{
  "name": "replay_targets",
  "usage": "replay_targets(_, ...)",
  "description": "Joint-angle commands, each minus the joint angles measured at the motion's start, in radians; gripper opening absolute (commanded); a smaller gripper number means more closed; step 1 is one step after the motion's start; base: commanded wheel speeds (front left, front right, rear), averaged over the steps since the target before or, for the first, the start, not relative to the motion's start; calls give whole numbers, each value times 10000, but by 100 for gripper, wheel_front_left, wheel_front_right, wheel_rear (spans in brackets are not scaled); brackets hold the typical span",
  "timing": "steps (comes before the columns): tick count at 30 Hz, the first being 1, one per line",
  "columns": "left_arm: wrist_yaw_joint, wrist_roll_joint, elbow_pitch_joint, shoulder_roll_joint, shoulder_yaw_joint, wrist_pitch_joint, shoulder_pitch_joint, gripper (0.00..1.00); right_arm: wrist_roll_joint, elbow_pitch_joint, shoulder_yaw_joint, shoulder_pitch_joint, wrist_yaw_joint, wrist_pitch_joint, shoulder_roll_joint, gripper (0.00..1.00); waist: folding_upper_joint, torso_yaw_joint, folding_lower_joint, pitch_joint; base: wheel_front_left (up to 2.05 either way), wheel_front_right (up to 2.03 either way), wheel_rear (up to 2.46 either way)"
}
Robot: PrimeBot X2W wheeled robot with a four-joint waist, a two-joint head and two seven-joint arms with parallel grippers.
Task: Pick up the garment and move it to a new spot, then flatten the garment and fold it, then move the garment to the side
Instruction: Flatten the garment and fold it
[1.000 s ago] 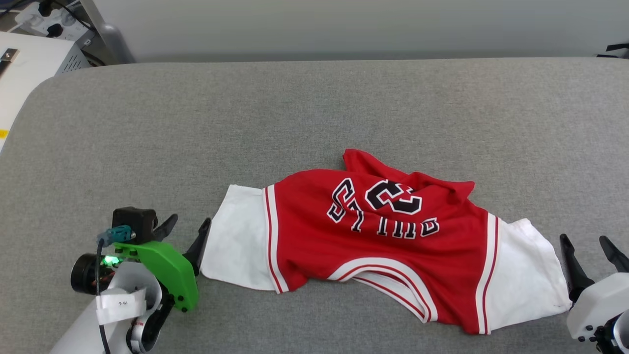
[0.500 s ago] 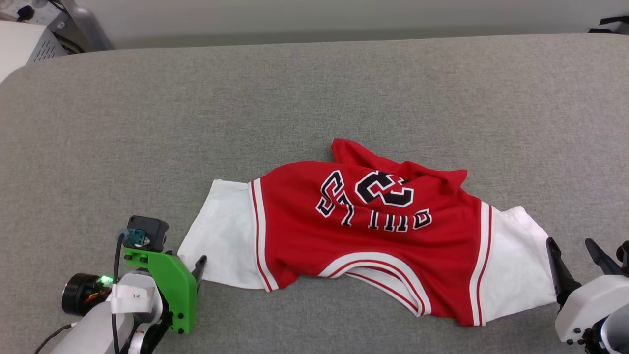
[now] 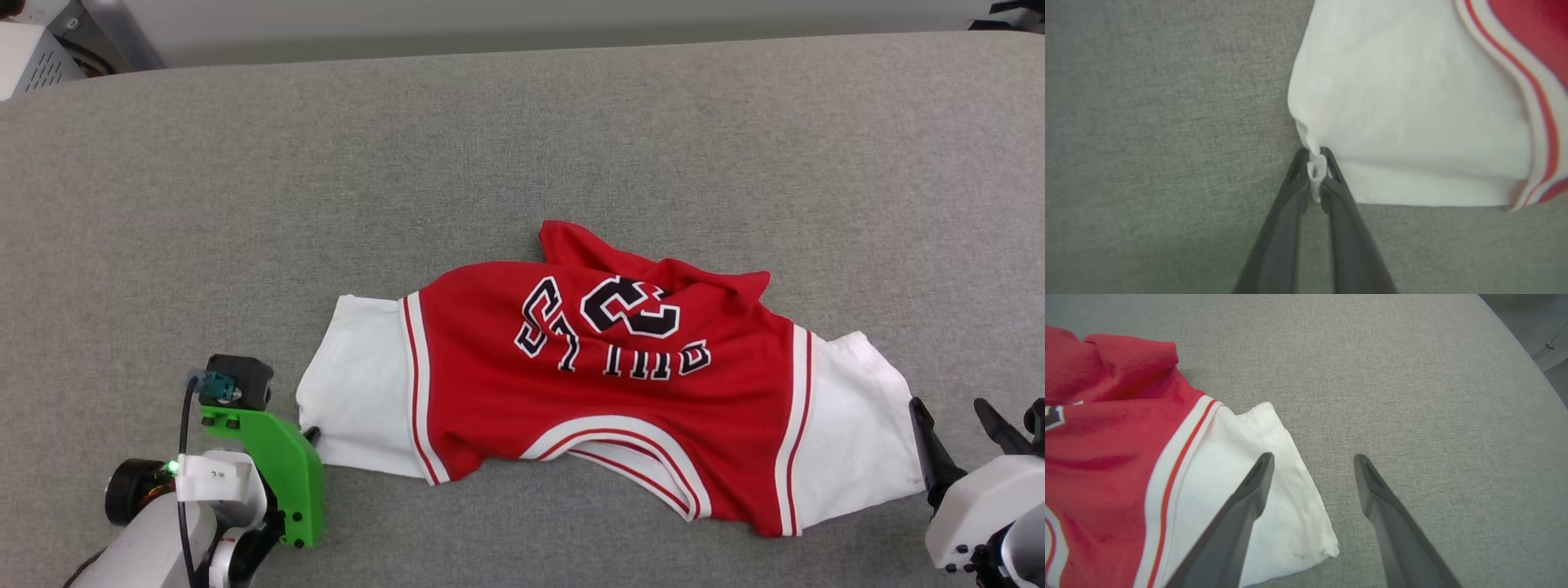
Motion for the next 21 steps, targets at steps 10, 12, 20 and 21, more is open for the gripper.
replay_targets(10,660,-677,-1894,238,830,-567,1297,0,557,-190,-14,886,-7,2292,-428,100,-1,416,0,-932,0,0,0)
replay_targets(12,827,-761,-2557,376,964,-543,1584,0,599,-317,-86,1014,-7,2701,-464,100,-1,472,0,-1029,0,0,0)
replay_targets(20,1478,-768,-4615,882,1111,-74,2322,0,554,-414,-393,951,-7,3772,-632,100,-1,678,0,-915,0,0,0)
replay_targets(21,1530,-752,-4787,929,1100,-10,2365,0,610,-319,-427,856,-7,3884,-616,100,-1,712,0,-875,0,0,0)
